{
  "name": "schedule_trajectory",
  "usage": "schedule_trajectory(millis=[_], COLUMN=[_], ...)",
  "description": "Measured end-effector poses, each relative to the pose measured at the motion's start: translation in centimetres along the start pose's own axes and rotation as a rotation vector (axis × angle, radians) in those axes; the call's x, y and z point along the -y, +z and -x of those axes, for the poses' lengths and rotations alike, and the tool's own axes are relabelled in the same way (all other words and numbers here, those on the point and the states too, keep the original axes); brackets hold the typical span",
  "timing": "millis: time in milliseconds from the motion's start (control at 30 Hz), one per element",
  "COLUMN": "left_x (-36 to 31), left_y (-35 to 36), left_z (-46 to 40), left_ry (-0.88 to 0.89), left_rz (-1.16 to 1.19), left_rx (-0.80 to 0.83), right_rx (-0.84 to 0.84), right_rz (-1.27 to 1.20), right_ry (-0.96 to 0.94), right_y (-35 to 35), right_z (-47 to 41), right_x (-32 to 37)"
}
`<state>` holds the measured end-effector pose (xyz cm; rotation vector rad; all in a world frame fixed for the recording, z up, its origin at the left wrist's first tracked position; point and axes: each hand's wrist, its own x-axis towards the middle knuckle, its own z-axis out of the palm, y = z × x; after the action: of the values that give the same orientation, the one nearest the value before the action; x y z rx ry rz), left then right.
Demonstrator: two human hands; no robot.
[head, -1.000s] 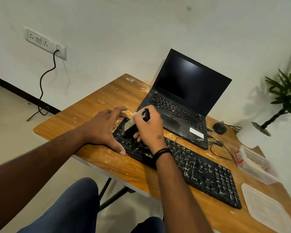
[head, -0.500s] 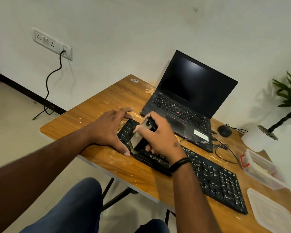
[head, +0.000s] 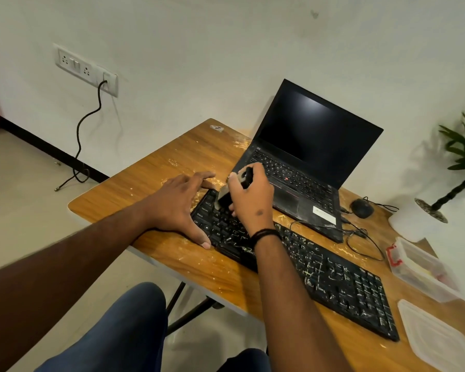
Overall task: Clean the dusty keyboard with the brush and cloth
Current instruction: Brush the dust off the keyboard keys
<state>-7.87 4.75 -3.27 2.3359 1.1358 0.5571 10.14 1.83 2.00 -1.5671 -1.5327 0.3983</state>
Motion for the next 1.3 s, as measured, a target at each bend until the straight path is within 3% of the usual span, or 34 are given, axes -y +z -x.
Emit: schedule_trajectory(millis=[167, 367, 467, 533, 733, 867, 933, 1167, 1233, 1300], left_x=[-0.2, 0.0, 0.3, 0.4, 0.0, -0.2, -0.3, -0.3, -0.1, 0.0], left_y=[-0.1, 0.0, 0.1, 0.2, 0.0, -0.1, -0.1, -0.1, 0.0, 0.0], left_z=[0.0, 0.0, -0.1, -0.1, 0.1, 0.1, 0.1, 0.2, 0.1, 0.0], left_ry=[-0.028, -0.027, -0.008, -0.005, -0.004, -0.011, -0.012, -0.008, -0.011, -0.008], left_rz=[0.011, 0.016, 0.018, 0.021, 0.012, 0.012, 0.008, -0.001, 0.004, 0.003], left_rx=[0.0, 0.0, -0.006, -0.009, -0.004, -0.005, -0.006, 0.002, 0.006, 0.003], right_rx=[-0.065, 0.223, 0.025, -0.018, 0.34, 0.091, 0.044, 0.447, 0.371, 0.166], right_rz=[-0.169, -0.106, 0.048, 0.08, -0.036, 0.02, 0.04, 0.058, 0.053, 0.009], right_ry=[0.134, 0.175, 0.06, 0.04, 0.127, 0.072, 0.06, 0.07, 0.078, 0.097], right_y=[1.7, -0.1, -0.3, 0.2, -0.7, 0.1, 0.5, -2.4, -3.0, -2.8], right_z=[-1.4, -1.9, -2.0, -1.7, -1.5, -1.2, -0.7, 0.4, 0.0, -0.3], right_x=[0.5, 1.1, 0.5, 0.5, 1.8, 1.7, 1.6, 2.8, 2.3, 1.4])
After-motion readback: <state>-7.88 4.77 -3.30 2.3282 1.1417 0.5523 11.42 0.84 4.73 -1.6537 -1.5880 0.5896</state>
